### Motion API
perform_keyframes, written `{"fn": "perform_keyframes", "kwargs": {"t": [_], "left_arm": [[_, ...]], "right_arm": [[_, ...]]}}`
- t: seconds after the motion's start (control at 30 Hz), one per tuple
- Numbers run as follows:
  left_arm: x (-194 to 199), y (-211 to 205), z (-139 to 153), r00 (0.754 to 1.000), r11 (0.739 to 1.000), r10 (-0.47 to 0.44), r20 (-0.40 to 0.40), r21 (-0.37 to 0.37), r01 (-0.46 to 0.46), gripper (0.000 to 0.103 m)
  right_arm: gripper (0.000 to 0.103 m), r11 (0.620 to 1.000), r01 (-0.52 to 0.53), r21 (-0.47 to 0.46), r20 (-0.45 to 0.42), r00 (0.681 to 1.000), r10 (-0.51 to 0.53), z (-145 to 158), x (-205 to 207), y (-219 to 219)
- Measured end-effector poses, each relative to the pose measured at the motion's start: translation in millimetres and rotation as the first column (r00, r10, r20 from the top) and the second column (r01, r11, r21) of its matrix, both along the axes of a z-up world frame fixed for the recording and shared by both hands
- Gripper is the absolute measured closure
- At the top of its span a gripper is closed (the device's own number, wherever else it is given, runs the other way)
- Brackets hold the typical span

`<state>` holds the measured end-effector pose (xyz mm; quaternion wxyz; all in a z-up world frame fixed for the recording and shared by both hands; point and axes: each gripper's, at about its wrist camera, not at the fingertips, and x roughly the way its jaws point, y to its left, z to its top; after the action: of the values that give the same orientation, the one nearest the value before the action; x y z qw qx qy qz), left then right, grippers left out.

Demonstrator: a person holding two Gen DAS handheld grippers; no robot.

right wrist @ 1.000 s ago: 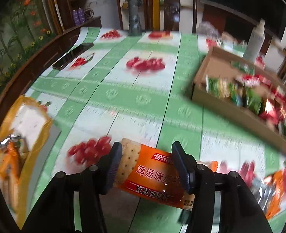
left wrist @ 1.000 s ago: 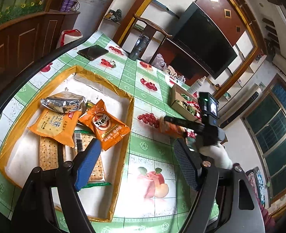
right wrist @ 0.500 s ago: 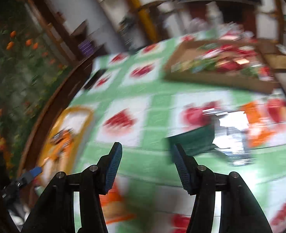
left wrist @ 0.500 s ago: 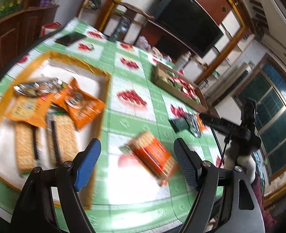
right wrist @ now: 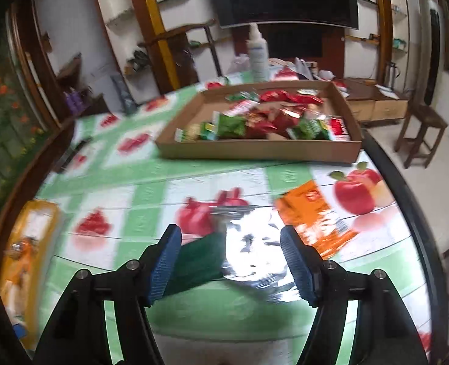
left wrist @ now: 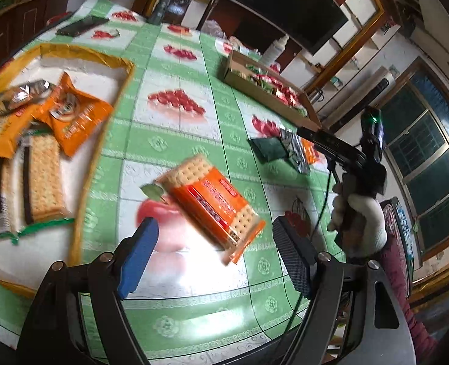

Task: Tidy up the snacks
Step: 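Grasp the silver foil bag with the right gripper while the left grasps the orange cracker pack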

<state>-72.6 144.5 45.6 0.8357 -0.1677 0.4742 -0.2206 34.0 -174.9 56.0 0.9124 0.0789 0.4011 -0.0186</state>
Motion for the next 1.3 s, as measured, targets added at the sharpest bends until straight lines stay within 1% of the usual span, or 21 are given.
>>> {"fn": "perform_keyframes", "kwargs": {"t": [0.07, 0.17, 0.27, 0.33, 0.37, 0.5, 0.57, 0.6, 0.67, 0.73, 0.83, 0.87, 0.97, 1.0, 1.03, 1.07, 1.1, 1.13, 1.23, 1.27, 1.3], "left_arm": [[3, -6, -5, 1.0, 1.0, -0.004, -0.019, -0.006, 0.004, 0.026], [6, -14, -14, 0.999, 1.0, 0.0, -0.052, 0.009, 0.001, 0.026], [7, -18, -19, 0.998, 1.0, 0.005, -0.07, 0.025, -0.004, 0.026], [8, -21, -21, 0.997, 0.999, 0.011, -0.072, 0.038, -0.008, 0.026], [9, -23, -22, 0.997, 0.999, 0.015, -0.073, 0.048, -0.012, 0.026], [14, -34, -25, 0.996, 0.996, 0.015, -0.083, 0.092, -0.007, 0.026], [19, -42, -27, 0.996, 0.993, 0.009, -0.086, 0.115, 0.001, 0.026], [22, -47, -28, 0.996, 0.992, 0.006, -0.085, 0.128, 0.005, 0.026], [27, -54, -29, 0.997, 0.988, 0.002, -0.079, 0.156, 0.01, 0.026], [33, -61, -30, 0.998, 0.982, 0.001, -0.071, 0.19, 0.012, 0.026], [40, -70, -33, 0.998, 0.971, -0.001, -0.056, 0.24, 0.014, 0.026], [43, -73, -34, 0.999, 0.96, 0.002, -0.035, 0.278, 0.008, 0.026], [48, -84, -37, 1.0, 0.934, -0.008, -0.002, 0.357, 0.008, 0.024], [49, -88, -39, 1.0, 0.925, -0.015, 0.006, 0.38, 0.012, 0.021], [50, -92, -41, 0.999, 0.91, -0.032, 0.016, 0.415, 0.023, 0.018], [48, -99, -44, 0.998, 0.883, -0.057, 0.032, 0.467, 0.036, 0.017], [46, -104, -45, 0.996, 0.866, -0.077, 0.047, 0.499, 0.044, 0.014], [44, -105, -45, 0.995, 0.868, -0.091, 0.052, 0.493, 0.054, 0.013], [43, -103, -45, 0.994, 0.873, -0.096, 0.054, 0.484, 0.058, 0.014], [41, -100, -44, 0.993, 0.874, -0.098, 0.063, 0.483, 0.056, 0.017], [40, -98, -41, 0.992, 0.877, -0.097, 0.076, 0.478, 0.049, 0.031]], "right_arm": [[0.033, 1.0, -0.007, -0.004, -0.025, 1.0, 0.007, -8, 6, -3], [0.032, 1.0, -0.022, -0.001, -0.052, 0.998, 0.022, -22, 16, -2], [0.032, 0.997, -0.038, -0.071, -0.041, 0.999, 0.035, -26, 20, 12], [0.03, 0.994, -0.042, -0.096, -0.036, 0.999, 0.039, -28, 21, 15], [0.028, 0.994, -0.041, -0.1, -0.033, 0.999, 0.038, -29, 23, 14], [0.026, 0.995, -0.018, -0.099, -0.015, 1.0, 0.016, -36, 24, 7], [0.028, 0.999, -0.012, -0.035, -0.037, 0.999, 0.011, -41, 29, -3], [0.028, 1.0, -0.004, 0.027, -0.045, 0.999, 0.006, -44, 29, -11], [0.027, 0.997, -0.003, 0.083, -0.029, 1.0, 0.005, -43, 28, -19], [0.027, 0.994, -0.008, 0.106, -0.025, 1.0, 0.011, -43, 27, -22], [0.027, 0.994, -0.019, 0.109, -0.021, 1.0, 0.021, -43, 27, -20], [0.027, 0.994, -0.02, 0.105, -0.021, 1.0, 0.023, -43, 27, -19], [0.027, 0.995, -0.022, 0.1, -0.022, 0.999, 0.024, -42, 27, -17], [0.028, 0.995, -0.019, 0.097, -0.023, 1.0, 0.022, -42, 27, -17], [0.029, 0.996, -0.016, 0.092, -0.024, 1.0, 0.019, -42, 27, -17], [0.03, 0.996, -0.016, 0.087, -0.025, 1.0, 0.019, -42, 27, -16], [0.031, 0.997, -0.015, 0.081, -0.026, 1.0, 0.017, -42, 27, -16], [0.034, 0.997, -0.015, 0.078, -0.026, 1.0, 0.017, -42, 27, -16], [0.036, 0.997, -0.017, 0.071, -0.027, 0.999, 0.019, -43, 25, -15], [0.038, 0.998, -0.018, 0.066, -0.027, 0.999, 0.02, -43, 25, -14], [0.04, 0.998, -0.019, 0.066, -0.025, 0.999, 0.021, -43, 25, -14]]}}
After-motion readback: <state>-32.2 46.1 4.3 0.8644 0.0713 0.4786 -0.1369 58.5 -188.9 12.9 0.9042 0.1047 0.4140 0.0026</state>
